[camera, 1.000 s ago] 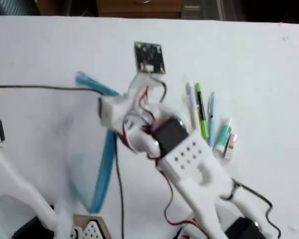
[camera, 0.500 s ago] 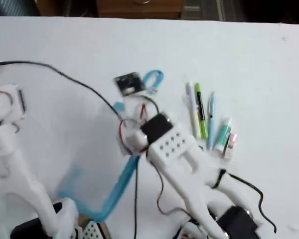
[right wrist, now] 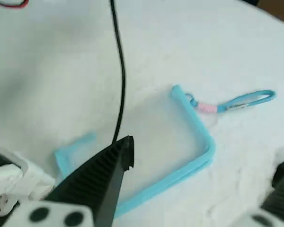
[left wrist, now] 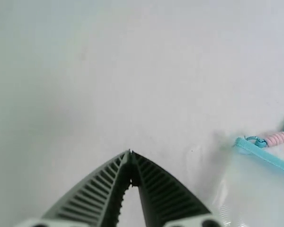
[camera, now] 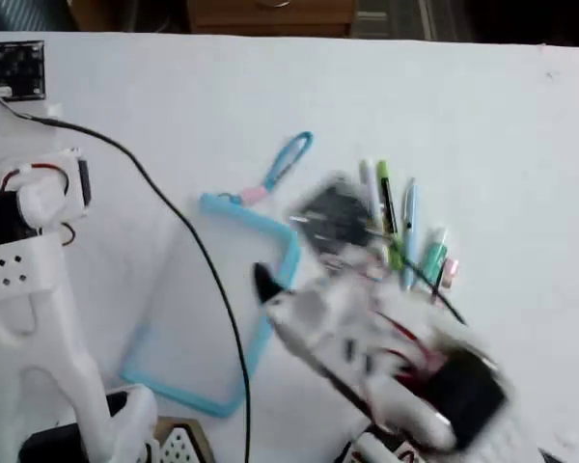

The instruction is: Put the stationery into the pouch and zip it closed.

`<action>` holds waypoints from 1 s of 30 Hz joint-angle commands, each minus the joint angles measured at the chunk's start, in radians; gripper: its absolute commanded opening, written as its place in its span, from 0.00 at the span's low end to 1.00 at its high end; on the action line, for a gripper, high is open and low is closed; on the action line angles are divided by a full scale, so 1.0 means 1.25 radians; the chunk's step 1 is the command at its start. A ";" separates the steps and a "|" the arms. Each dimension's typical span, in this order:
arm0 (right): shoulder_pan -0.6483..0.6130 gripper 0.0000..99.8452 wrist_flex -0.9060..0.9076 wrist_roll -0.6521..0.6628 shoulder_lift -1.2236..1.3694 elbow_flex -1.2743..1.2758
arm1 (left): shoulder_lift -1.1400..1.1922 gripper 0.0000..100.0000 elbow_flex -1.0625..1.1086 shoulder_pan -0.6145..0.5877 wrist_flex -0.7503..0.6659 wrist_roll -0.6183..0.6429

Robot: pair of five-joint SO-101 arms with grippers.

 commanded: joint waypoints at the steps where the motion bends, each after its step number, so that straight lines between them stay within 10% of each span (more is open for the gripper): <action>1: 0.093 0.44 -0.010 -0.016 -0.084 -0.043 | -0.013 0.02 0.012 -0.012 -0.011 0.000; 13: 0.132 0.18 -0.187 -0.317 0.483 -0.168 | -0.024 0.02 0.061 0.009 0.020 -0.061; 30: 0.143 0.17 0.099 -0.582 1.588 -1.224 | -0.538 0.02 0.383 -0.028 -0.087 -0.060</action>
